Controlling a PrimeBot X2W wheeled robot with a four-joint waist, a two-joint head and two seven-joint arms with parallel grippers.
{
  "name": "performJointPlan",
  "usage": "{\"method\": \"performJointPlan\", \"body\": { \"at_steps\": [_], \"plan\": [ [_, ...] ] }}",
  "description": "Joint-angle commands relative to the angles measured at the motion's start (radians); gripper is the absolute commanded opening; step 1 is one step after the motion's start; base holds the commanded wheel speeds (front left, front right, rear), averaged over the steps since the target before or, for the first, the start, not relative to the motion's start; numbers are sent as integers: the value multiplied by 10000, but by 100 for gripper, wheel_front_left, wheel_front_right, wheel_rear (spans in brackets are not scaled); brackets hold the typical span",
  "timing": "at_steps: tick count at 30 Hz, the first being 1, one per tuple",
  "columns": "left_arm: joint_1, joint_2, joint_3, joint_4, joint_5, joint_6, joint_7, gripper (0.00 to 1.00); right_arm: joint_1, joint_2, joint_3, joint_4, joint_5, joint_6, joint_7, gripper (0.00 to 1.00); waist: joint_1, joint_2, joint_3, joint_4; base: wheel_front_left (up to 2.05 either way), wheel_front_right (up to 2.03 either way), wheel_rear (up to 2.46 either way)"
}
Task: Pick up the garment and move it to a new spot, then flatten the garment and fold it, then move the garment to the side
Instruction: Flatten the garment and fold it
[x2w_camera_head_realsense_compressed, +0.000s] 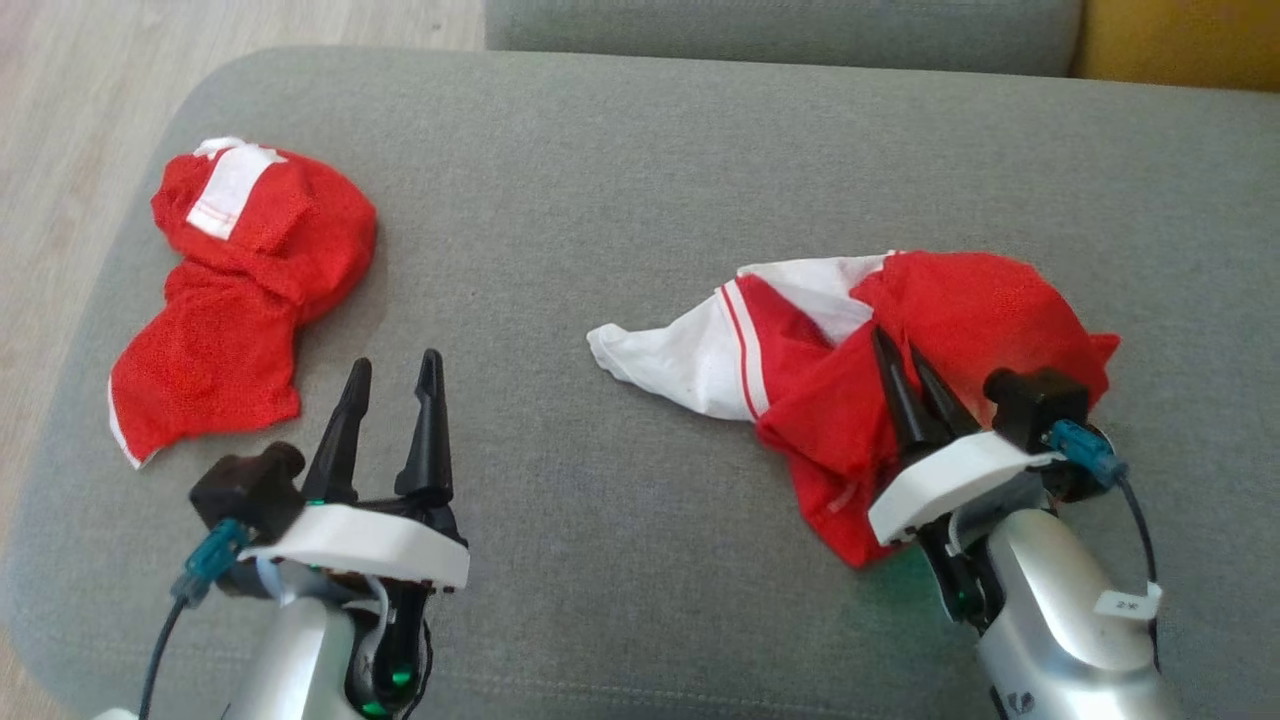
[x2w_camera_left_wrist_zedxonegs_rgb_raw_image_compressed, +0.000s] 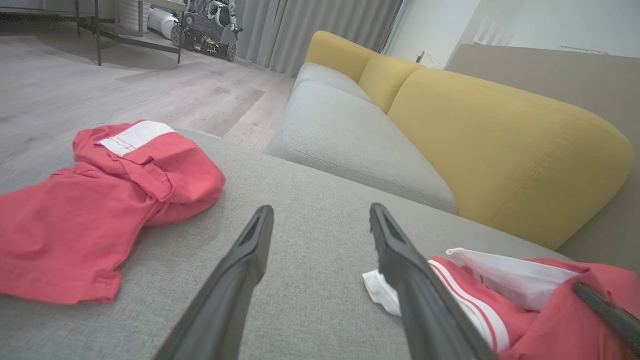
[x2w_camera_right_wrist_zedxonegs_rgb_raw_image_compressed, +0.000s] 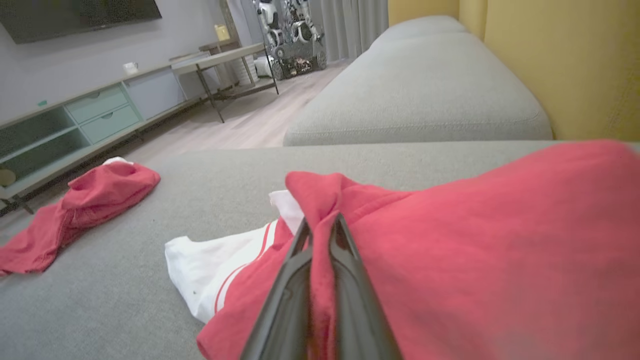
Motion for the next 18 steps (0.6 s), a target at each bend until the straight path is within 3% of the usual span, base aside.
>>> {"method": "performJointPlan", "body": {
  "at_steps": [1,12,18],
  "plan": [
    [-433,42,259,-296,-60,28,-51,100,-468,-18,293,-499,101,-7,-228,0,0,-1,-120,-117,0,0,0],
    [-344,42,-40,-239,-251,83,-51,100,-1781,-18,1102,-1319,456,-7,110,0,0,-1,-601,-139,0,0,0],
    [-33,41,-45,-231,-420,177,-51,100,-3497,-18,2237,-1860,2699,-7,317,0,0,-1,-991,89,0,0,0]
  ]
}}
